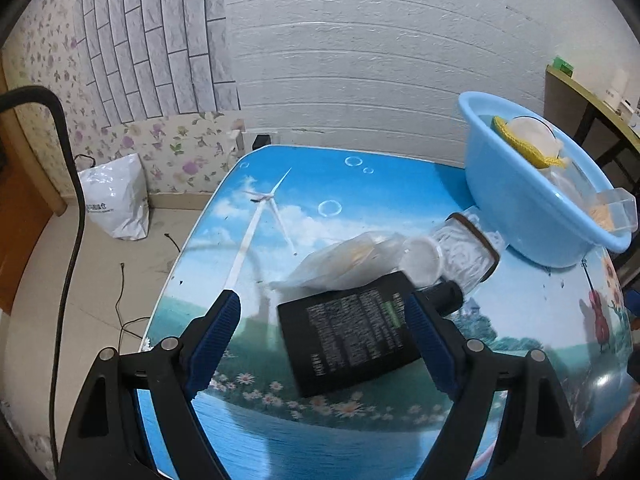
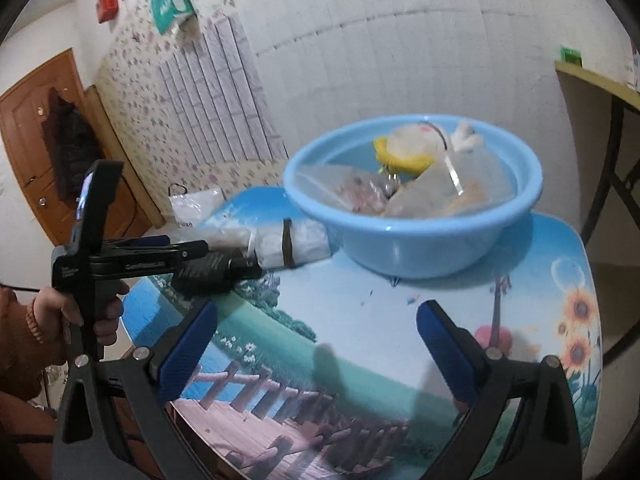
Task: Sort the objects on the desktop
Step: 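Withdraw both tools from the basin back over the table, then grasp the cotton swab bag with the left tool while the right tool grasps the white round lid, then lift the swab bag with the left tool while the right tool lifts the white lid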
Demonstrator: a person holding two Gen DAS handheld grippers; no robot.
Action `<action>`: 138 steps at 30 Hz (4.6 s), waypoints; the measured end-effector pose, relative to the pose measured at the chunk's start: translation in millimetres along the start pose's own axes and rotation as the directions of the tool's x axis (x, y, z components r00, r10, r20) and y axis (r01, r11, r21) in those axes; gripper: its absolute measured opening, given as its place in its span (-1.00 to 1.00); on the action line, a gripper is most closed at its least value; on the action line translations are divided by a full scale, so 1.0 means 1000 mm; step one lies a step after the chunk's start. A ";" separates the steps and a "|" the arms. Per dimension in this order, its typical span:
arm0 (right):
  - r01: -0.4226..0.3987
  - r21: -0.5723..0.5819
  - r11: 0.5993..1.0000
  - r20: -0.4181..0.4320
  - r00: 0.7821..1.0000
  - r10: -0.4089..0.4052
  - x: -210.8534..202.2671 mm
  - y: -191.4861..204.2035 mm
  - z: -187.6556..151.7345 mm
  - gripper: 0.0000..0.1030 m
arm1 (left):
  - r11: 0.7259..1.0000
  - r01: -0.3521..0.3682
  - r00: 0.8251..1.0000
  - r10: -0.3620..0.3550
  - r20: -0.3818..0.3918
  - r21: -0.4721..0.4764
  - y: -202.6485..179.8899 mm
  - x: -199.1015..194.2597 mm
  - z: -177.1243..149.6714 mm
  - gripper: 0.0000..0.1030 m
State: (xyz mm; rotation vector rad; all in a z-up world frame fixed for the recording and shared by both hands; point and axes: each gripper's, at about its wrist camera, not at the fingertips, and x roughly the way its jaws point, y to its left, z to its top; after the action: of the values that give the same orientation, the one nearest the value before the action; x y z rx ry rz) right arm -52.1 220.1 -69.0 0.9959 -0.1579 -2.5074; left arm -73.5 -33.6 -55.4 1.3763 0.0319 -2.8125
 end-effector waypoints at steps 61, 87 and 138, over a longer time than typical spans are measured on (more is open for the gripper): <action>0.125 0.046 0.991 -0.249 0.962 -0.110 0.150 0.098 0.058 -0.41 | 0.962 0.270 0.963 -0.270 0.009 0.030 0.073 0.041 0.018 -0.51; 0.257 -0.003 0.966 -0.330 0.912 -0.244 0.218 0.117 0.070 -0.25 | 0.954 0.300 0.954 -0.299 0.023 -0.019 0.091 0.043 0.016 -0.51; 0.070 -0.032 0.997 -0.192 0.979 -0.075 0.075 0.096 0.038 -0.29 | 0.988 0.151 0.988 -0.151 0.021 -0.014 0.070 -0.006 -0.004 0.15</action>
State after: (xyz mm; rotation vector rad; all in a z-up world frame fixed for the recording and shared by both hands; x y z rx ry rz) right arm -92.4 99.1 -63.6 1.2474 -0.0313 -2.4532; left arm -65.8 -103.6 -54.0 1.4001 0.1644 -2.9399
